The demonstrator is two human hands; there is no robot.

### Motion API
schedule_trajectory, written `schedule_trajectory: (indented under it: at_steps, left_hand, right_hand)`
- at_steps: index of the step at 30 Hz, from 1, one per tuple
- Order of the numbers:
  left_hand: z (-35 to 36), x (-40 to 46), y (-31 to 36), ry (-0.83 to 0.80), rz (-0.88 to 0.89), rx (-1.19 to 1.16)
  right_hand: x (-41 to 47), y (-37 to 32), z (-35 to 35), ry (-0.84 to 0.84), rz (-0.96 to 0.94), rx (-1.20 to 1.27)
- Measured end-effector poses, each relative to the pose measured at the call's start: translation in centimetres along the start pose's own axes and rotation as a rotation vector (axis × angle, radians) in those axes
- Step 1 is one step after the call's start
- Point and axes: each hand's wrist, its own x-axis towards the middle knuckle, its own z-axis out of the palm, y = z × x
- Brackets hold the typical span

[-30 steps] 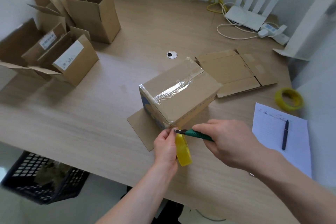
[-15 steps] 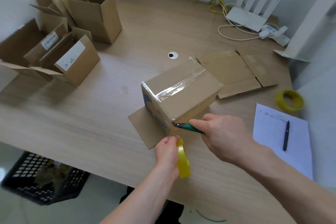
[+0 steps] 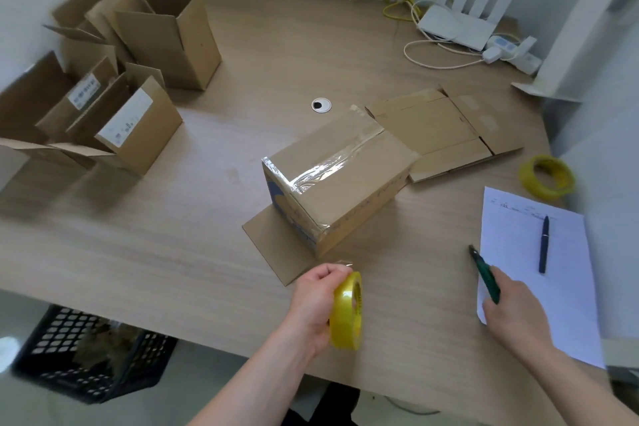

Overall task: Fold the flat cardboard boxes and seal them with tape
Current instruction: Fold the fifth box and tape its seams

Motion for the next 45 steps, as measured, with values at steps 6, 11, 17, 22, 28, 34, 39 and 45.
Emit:
schedule_trajectory:
  at_steps: [6,11,17,22,28,34,39,45]
  left_hand:
    - [0.5,-0.8,0.5,-0.072,0.043,0.087]
    - [0.9,-1.5,0.3,-0.128,0.18,0.219]
    - [0.1,-1.6,0.3,-0.241,0.327,0.281]
    - [-1.3,-1.3,-0.3,-0.249,0.441,0.333]
    - [-2.7,-1.1,1.0,-0.364,0.437,0.385]
    - [-4.2,-0.5,1.5,-0.44,0.488,0.544]
    - [-5.0,-0.4,1.5,-0.549,0.46,0.676]
    - [-8.2,0.4,7.1,-0.302,1.174,0.984]
  right_hand:
    - [-1.5,-3.0,1.5,0.047,0.001,-0.008]
    - [-7.0,-13.0,0.9,-0.404,-0.043,0.884]
    - [-8.7,-16.1,1.9,-0.372,0.058,1.16]
    - [-9.6,-17.4,3.1,-0.265,0.146,1.289]
    - [-10.8,-18.5,4.7,-0.163,0.24,1.399]
    - [-11.4,-18.8,5.8,-0.065,0.233,1.392]
    - [-10.9,-18.5,6.6,0.167,0.166,1.004]
    - [-9.0,-12.3,5.7,0.313,0.023,0.423]
